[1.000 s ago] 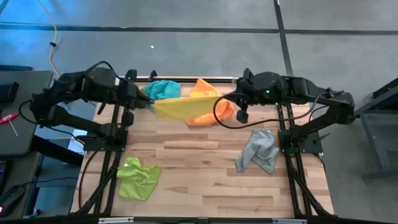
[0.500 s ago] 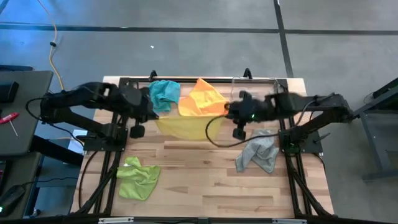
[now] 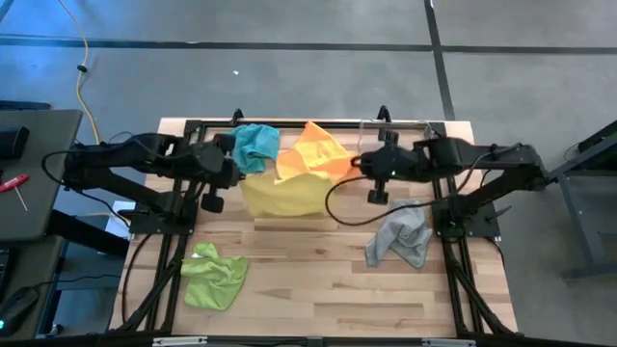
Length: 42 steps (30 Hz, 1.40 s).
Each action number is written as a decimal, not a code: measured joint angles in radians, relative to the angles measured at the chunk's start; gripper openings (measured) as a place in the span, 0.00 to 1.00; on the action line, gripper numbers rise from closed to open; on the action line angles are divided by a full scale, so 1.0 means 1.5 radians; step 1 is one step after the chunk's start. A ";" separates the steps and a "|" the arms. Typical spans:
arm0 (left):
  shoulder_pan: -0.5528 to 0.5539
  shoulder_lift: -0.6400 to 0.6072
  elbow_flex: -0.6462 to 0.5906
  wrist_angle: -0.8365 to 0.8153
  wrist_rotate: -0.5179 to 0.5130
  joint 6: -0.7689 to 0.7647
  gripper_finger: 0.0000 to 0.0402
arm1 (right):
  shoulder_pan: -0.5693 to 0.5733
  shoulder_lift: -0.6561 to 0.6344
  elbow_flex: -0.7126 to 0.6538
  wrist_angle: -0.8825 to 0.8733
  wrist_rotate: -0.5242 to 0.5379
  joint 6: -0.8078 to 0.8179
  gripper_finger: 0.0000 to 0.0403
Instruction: Fold microfiber towels
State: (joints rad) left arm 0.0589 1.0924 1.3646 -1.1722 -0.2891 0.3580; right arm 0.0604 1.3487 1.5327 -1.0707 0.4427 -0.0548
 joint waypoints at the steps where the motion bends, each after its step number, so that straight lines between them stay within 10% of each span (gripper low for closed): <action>1: 0.000 0.000 0.000 -0.005 -0.017 0.010 0.00 | -0.002 0.000 0.006 -0.012 0.002 0.000 0.00; 13: -0.048 0.001 0.000 -0.001 -0.020 -0.039 0.00 | 0.065 0.022 0.013 -0.030 -0.018 0.101 0.00; 25: -0.076 0.054 0.000 -0.018 0.067 -0.177 0.00 | 0.066 0.011 -0.279 0.383 -0.140 0.143 0.00; 33: 0.011 0.194 0.099 -0.034 0.047 -0.072 0.00 | 0.053 -0.049 -0.290 0.390 -0.137 0.095 0.00; 42: 0.049 0.382 0.423 -0.105 -0.217 0.187 0.00 | 0.015 -0.206 -0.290 0.356 -0.085 0.087 0.00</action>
State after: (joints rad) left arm 0.1324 1.6648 1.9988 -1.3298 -0.6143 0.6380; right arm 0.0830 1.0395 1.0981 -0.5362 0.3157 0.0756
